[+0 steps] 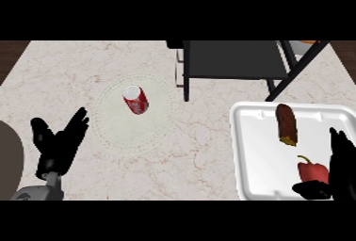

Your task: Pick the bell pepper from the tray and place it in the tiered shelf

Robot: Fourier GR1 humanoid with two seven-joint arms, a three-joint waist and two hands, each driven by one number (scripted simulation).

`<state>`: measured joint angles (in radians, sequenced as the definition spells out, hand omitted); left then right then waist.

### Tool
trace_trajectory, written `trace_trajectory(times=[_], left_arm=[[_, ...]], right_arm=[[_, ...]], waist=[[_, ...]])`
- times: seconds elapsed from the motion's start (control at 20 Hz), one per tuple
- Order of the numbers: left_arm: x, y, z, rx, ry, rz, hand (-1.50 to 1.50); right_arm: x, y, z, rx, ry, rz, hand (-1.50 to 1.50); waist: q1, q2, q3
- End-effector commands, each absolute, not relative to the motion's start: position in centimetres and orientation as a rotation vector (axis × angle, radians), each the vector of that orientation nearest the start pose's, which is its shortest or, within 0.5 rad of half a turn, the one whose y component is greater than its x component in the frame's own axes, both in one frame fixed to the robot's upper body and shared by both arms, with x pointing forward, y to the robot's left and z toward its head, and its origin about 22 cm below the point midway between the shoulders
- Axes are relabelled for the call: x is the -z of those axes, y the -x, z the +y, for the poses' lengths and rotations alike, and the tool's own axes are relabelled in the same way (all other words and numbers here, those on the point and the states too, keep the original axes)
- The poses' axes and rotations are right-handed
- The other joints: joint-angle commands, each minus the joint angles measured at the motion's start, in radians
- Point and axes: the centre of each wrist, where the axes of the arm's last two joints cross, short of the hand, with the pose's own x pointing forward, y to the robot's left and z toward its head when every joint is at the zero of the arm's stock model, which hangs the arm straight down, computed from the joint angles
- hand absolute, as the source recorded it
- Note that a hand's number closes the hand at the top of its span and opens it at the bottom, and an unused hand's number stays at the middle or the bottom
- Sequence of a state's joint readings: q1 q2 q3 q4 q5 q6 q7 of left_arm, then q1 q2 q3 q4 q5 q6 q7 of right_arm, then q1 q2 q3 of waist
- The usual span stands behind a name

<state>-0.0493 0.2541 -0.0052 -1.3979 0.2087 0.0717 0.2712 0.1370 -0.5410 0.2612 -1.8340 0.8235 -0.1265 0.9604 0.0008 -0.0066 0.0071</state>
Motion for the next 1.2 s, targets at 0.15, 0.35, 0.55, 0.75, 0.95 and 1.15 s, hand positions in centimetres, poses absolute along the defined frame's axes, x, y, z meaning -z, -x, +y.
trace_trajectory(times=[0.15, 0.35, 0.55, 0.75, 0.95, 1.15], left_arm=[[2.3, -25.3, 28.7, -0.059, -0.1, -1.117, 0.0], [1.9, -24.0, 30.0, -0.034, -0.087, -1.115, 0.0], [3.0, -24.8, 27.6, -0.027, -0.105, -1.111, 0.0], [3.3, -24.4, 29.3, -0.041, -0.092, -1.123, 0.0], [2.9, -23.4, 28.0, -0.023, -0.097, -1.105, 0.0], [2.9, -25.4, 28.1, -0.031, -0.083, -1.115, 0.0]], right_arm=[[-3.0, -20.1, -28.2, -0.562, 1.201, -0.832, -1.5], [-2.1, -22.5, -28.9, -0.562, 1.196, -0.832, -1.5], [-0.2, -20.8, -28.8, -0.805, 1.057, -0.715, 1.5], [-1.3, -21.1, -29.4, -0.829, 1.061, -0.802, 1.5], [-0.5, -21.1, -27.7, -0.797, 1.054, -0.881, 1.5], [-1.1, -21.4, -22.0, -0.858, 0.962, -1.022, 1.5]], waist=[[-0.003, 0.007, -0.007], [0.004, 0.007, -0.007], [0.003, 0.011, -0.007], [-0.003, 0.007, -0.007], [0.001, 0.006, -0.007], [0.005, 0.009, -0.007]])
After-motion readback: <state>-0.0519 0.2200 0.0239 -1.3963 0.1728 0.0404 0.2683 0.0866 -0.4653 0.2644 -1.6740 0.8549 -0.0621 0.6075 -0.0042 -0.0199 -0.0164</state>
